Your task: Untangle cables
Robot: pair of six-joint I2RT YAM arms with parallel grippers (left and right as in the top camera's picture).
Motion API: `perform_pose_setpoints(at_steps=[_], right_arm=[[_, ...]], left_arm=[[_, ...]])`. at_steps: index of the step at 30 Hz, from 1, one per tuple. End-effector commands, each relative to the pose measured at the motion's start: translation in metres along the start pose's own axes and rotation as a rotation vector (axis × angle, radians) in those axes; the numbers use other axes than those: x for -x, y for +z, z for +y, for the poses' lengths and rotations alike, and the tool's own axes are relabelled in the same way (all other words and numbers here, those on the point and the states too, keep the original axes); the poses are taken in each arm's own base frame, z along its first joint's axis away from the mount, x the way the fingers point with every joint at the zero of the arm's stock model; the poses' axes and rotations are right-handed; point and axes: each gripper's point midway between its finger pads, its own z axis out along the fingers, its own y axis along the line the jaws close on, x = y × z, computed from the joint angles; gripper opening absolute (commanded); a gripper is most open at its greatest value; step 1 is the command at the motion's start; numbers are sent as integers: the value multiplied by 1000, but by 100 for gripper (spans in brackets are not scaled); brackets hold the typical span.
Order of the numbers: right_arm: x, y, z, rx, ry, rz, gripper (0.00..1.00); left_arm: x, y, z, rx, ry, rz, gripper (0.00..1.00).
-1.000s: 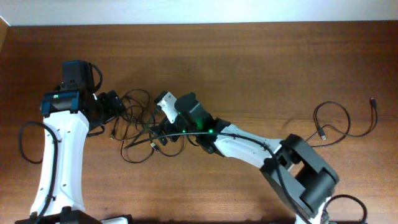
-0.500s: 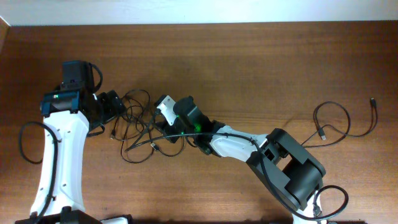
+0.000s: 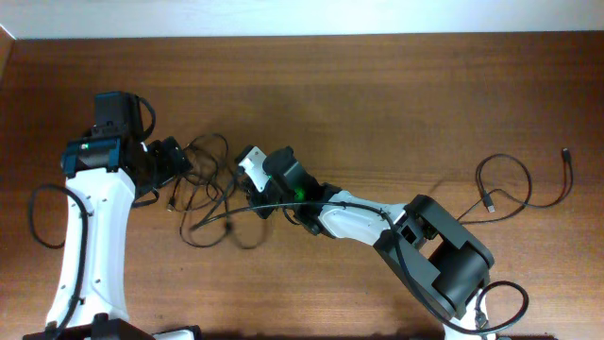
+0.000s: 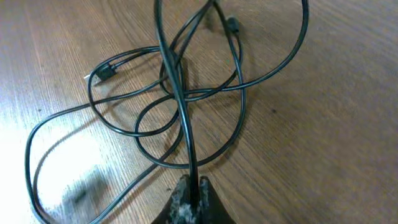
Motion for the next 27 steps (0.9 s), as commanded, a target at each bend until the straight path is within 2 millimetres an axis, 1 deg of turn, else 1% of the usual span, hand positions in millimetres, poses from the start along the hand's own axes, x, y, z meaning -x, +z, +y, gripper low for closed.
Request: perform_pose_setpoints(at_steps=[1,3,5,6,8,11,13,15,16,18,19,21,22,23,25,27], right_arm=[[10,-5,10,35,-4,-16,4],[31,-22,22,74,-14,-48,4],[58,-47,31,85,-26,-88,4],[71,-64,35,84,-30,-103,4],[85,-86,40,82,-31,-116,4],[91,-111,39,82,-19,-105,4],[99,-131,49,165,-14,-114,4],[113,-155,66,322,-26,-152,4],[118,-166,70,379,-17,-164,4],[136,-188,68,449,65,-191,4],[147,-196,64,466,112,-205,4],[172,-214,53,503,257,-228,4],[177,-222,51,533,304,-224,4],[176,-226,52,564,304,-215,4],[172,-235,59,644,275,-195,4],[175,-242,62,686,241,-208,4]], left_arm=[[5,-6,2,5,-16,-27,99],[5,-6,2,4,-16,-26,99],[5,-6,2,5,-16,-27,99],[5,-6,2,5,-16,-27,99],[5,-6,2,4,-16,-26,99],[5,-6,2,4,-16,-26,99],[5,-6,2,5,-16,-27,99],[5,-6,2,5,-16,-27,99],[5,-6,2,4,-16,-26,99],[5,-6,2,4,-16,-26,99],[5,-6,2,4,-16,-26,99],[5,-6,2,4,-16,-26,99],[5,-6,2,5,-16,-27,99],[5,-6,2,4,-16,-26,99],[5,-6,2,5,-16,-27,99],[5,-6,2,4,-16,-26,99]])
